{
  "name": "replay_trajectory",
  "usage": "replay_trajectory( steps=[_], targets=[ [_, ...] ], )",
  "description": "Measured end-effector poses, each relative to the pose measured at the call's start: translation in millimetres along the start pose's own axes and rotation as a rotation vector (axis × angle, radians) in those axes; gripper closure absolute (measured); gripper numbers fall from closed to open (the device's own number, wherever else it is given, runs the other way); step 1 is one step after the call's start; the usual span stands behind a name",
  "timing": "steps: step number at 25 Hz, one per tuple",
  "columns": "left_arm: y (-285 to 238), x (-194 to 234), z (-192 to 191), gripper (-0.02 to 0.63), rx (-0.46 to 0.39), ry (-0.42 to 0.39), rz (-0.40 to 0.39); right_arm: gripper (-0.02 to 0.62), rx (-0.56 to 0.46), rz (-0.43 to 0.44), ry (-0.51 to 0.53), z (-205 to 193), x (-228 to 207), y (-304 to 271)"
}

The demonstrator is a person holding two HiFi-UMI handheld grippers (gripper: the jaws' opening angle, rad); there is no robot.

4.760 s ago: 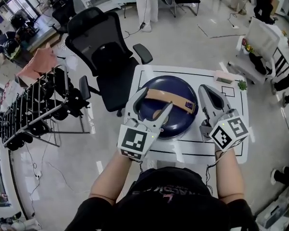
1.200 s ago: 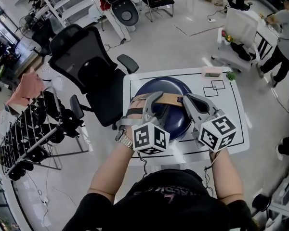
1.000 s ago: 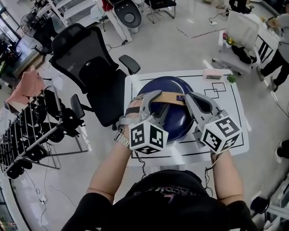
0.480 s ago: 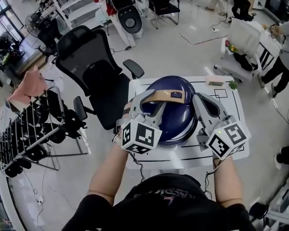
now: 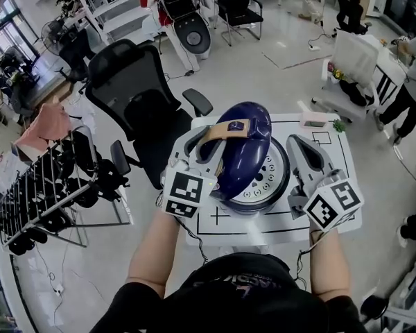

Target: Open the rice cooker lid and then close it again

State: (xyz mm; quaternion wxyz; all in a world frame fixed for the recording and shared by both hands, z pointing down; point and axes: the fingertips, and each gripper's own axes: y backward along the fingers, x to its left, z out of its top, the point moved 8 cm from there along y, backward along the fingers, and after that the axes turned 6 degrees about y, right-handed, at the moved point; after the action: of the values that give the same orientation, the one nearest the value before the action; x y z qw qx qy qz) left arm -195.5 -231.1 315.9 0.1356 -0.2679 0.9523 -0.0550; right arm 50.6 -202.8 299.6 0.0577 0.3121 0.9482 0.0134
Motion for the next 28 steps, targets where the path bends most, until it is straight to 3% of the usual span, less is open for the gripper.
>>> replay_trajectory(
  steps=[9, 28],
  targets=[
    [20, 34, -7, 0.462, -0.034, 0.122, 0.082, 0.594, 0.02, 0.032, -0.009, -9, 15, -12],
    [50, 90, -36, 0.486, -0.014, 0.204, 0.169, 0.594, 0.056, 0.102, -0.037, -32, 55, -53]
  ],
)
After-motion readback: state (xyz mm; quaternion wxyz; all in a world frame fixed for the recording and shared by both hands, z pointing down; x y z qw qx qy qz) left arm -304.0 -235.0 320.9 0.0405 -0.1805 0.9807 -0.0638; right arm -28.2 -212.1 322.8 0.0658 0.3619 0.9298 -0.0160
